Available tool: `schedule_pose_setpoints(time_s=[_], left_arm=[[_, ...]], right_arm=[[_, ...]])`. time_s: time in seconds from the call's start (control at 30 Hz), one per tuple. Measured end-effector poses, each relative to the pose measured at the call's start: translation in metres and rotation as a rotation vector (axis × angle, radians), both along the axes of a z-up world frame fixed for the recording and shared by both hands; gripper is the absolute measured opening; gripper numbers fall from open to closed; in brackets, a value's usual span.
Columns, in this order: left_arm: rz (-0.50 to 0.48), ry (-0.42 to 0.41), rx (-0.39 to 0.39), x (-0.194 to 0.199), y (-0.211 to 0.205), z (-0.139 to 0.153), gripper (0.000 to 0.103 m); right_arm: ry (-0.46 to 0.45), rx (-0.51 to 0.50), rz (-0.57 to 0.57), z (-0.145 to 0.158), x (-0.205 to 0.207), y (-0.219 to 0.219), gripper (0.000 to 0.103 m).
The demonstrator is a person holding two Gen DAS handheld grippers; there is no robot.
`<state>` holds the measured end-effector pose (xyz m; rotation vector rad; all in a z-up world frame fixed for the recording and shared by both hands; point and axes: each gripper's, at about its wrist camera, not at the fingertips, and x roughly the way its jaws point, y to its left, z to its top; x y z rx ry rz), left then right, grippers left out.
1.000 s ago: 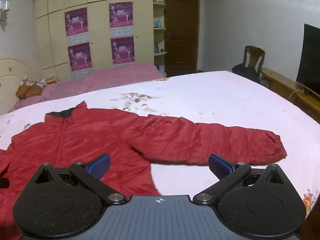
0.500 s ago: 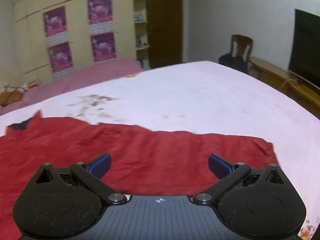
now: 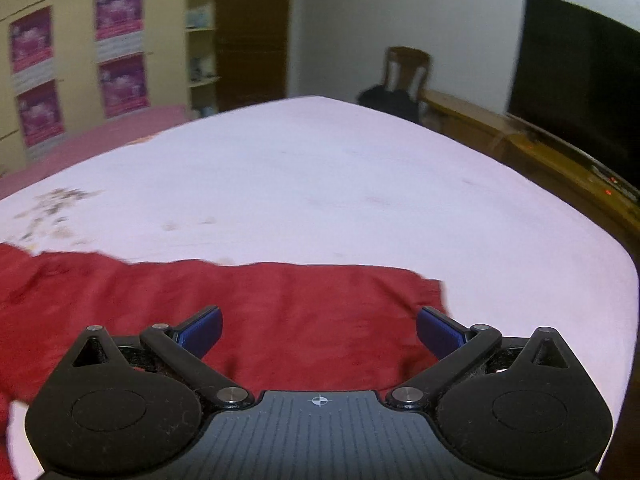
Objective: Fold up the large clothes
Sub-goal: 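Move both grippers over the red jacket toward a sleeve cuff, then grasp the sleeve cuff with the right gripper and fold it across the body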
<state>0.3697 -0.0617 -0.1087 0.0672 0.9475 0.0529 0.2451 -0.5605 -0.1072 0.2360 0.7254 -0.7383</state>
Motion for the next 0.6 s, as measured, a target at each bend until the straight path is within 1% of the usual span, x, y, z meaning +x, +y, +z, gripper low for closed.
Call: schedule_pose_setpoints(time_s=[0.17, 0.3, 0.37, 0.4, 0.43, 0.53, 0.57, 0.6], left_arm=[[0.014, 0.003, -0.004, 0.003, -0.002, 0.001, 0.101], [0.018, 0.006, -0.002, 0.004, -0.004, 0.0, 0.101], [0.019, 0.005, -0.001, 0.005, -0.004, 0.0, 0.101], [0.019, 0.003, -0.001, 0.004, -0.004, 0.0, 0.101], [0.019, 0.002, -0.002, 0.004, -0.004, 0.001, 0.101], [0.019, 0.0, -0.002, 0.004, -0.004, 0.001, 0.101], [0.017, -0.001, -0.003, 0.004, -0.004, 0.001, 0.101], [0.015, -0.003, -0.003, 0.004, -0.003, 0.001, 0.101]], right_arm=[[0.04, -0.015, -0.082, -0.009, -0.011, -0.032, 0.102], [0.071, 0.004, -0.107, -0.019, -0.017, -0.045, 0.102], [0.073, 0.047, -0.106, -0.025, -0.017, -0.047, 0.081], [0.075, 0.08, -0.107, -0.028, -0.017, -0.05, 0.067], [0.067, 0.109, -0.11, -0.03, -0.018, -0.051, 0.066], [0.05, 0.123, -0.106, -0.029, -0.021, -0.05, 0.066], [0.042, 0.128, -0.098, -0.028, -0.023, -0.049, 0.062], [0.031, 0.139, -0.088, -0.027, -0.024, -0.051, 0.046]])
